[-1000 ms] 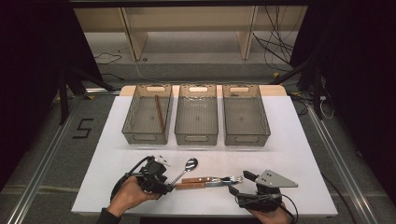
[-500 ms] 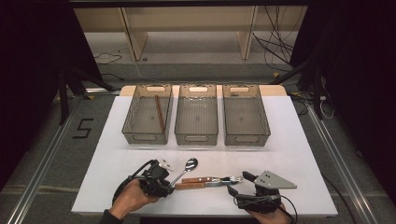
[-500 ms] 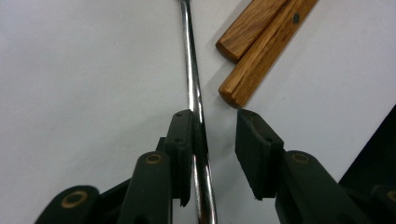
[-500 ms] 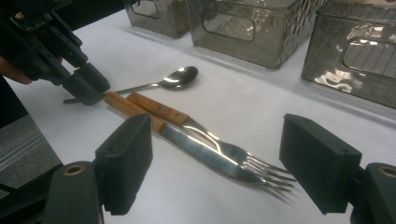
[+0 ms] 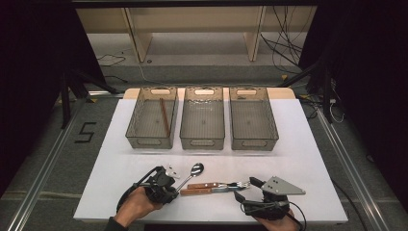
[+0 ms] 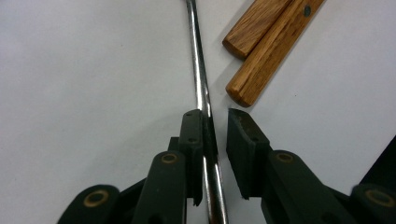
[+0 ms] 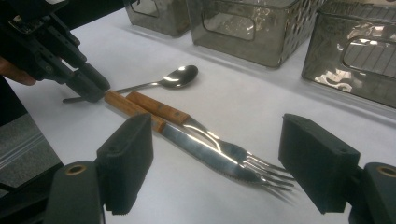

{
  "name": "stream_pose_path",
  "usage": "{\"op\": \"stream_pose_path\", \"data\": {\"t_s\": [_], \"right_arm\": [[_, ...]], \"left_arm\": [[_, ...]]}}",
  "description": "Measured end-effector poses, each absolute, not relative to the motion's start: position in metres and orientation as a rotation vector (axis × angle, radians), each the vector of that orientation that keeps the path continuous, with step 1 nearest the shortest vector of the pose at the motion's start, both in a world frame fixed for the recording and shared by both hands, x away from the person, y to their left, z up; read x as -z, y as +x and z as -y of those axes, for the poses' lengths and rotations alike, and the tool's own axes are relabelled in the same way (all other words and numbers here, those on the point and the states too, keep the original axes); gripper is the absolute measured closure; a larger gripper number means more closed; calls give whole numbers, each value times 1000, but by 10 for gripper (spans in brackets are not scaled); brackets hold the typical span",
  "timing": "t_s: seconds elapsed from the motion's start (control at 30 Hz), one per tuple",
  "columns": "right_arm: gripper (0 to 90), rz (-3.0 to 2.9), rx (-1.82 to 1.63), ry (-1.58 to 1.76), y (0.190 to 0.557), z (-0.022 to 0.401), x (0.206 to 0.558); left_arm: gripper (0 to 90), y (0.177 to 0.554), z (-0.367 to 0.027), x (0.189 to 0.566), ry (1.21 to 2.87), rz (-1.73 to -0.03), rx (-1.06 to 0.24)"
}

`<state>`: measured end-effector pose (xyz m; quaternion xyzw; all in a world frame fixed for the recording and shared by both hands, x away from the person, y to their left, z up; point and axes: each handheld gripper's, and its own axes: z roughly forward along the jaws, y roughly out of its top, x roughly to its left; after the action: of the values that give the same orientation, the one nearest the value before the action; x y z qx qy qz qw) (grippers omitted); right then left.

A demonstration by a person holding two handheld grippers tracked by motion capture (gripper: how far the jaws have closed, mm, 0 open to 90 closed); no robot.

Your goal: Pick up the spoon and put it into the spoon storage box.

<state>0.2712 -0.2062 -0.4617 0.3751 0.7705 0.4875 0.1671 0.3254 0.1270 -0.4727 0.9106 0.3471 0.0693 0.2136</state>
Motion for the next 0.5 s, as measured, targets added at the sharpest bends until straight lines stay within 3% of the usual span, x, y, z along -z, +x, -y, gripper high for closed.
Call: {"op": "stream_pose_path", "data": {"t_s": [0.5], "right_arm": [[273, -2192, -1386, 1071, 271, 206, 462]], "left_arm": [[823, 326, -128, 473, 2507, -975, -218]]}}
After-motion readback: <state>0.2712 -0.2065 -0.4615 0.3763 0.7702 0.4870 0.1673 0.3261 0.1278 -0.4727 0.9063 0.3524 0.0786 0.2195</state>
